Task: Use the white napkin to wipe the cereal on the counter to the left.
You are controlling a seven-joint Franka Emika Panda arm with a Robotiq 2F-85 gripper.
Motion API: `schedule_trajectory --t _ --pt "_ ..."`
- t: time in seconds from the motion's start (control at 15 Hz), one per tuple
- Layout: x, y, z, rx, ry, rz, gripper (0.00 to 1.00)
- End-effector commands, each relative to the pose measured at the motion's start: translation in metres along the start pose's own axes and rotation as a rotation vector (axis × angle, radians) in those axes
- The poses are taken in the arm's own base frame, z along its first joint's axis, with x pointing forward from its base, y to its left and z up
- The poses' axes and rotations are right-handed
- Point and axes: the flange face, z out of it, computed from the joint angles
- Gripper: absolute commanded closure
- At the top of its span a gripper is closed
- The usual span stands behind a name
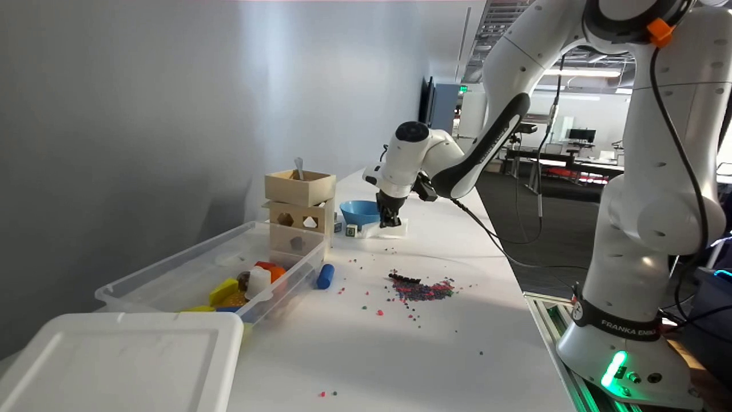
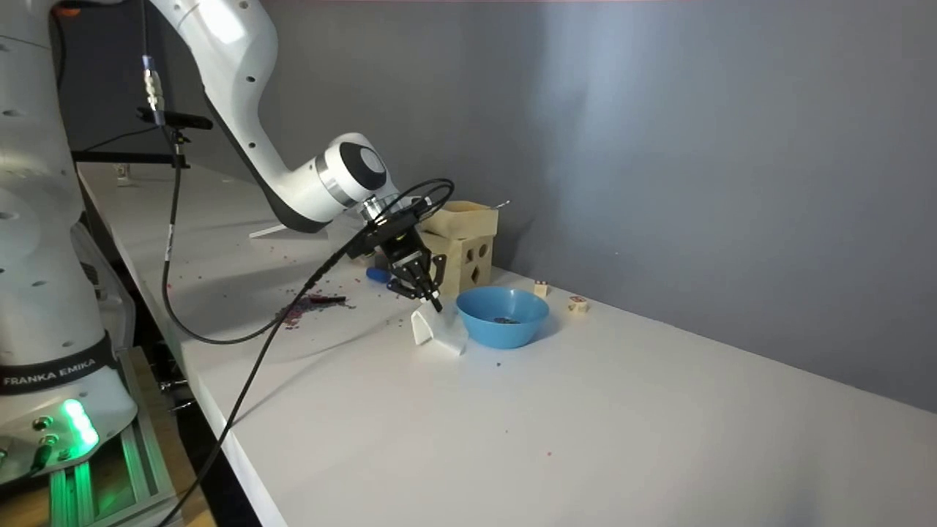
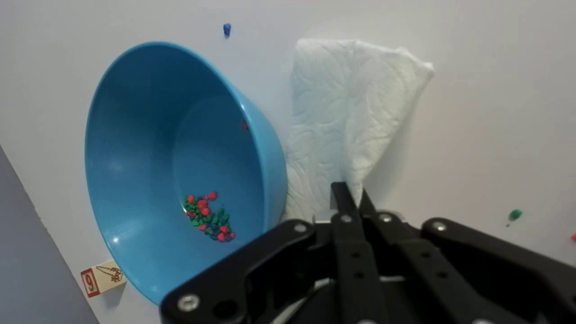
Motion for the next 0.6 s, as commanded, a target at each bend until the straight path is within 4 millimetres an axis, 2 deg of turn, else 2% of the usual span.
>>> schedule_trajectory --t 0.0,0.2,0.33,0.53 --pt "-0.005 0.006 0.019 -0.005 -0.050 0.043 1.00" --pt "-0.011 -0.016 0.031 0.130 -0.157 0.078 1.00" --pt "-0.008 -0.029 0.032 0.238 -0.176 0.094 1.00" --pt "0.003 -0.024 0.019 0.327 -0.113 0.157 1.00"
